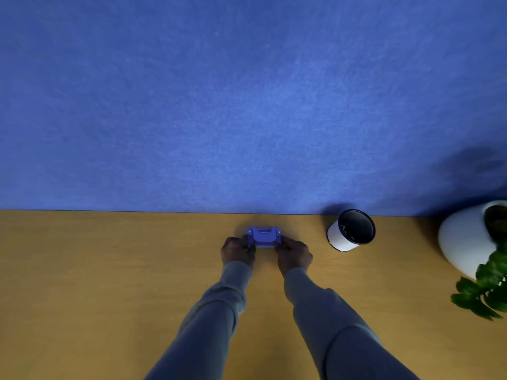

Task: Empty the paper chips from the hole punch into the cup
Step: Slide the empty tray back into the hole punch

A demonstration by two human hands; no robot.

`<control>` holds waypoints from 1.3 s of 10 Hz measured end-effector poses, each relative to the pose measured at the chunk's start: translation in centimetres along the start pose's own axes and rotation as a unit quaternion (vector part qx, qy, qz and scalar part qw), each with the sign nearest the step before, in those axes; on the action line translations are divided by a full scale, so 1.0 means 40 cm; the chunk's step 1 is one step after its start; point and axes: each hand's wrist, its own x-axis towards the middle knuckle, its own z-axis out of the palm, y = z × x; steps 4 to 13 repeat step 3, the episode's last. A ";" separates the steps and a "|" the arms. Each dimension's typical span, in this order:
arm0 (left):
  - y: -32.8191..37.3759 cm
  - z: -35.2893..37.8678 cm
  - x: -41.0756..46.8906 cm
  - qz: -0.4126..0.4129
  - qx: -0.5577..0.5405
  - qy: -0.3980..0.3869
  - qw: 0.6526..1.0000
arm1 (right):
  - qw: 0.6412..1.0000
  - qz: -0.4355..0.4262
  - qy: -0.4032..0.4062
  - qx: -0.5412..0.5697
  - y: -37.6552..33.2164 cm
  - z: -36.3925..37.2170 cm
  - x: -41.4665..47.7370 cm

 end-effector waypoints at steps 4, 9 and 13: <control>0.001 -0.016 -0.013 0.037 0.045 -0.021 0.998 | 0.995 -0.050 -0.063 -0.062 0.021 -0.030 -0.009; 0.001 -0.016 -0.013 0.037 0.045 -0.021 0.998 | 0.995 -0.050 -0.063 -0.062 0.021 -0.030 -0.009; 0.001 -0.016 -0.013 0.037 0.045 -0.021 0.998 | 0.995 -0.050 -0.063 -0.062 0.021 -0.030 -0.009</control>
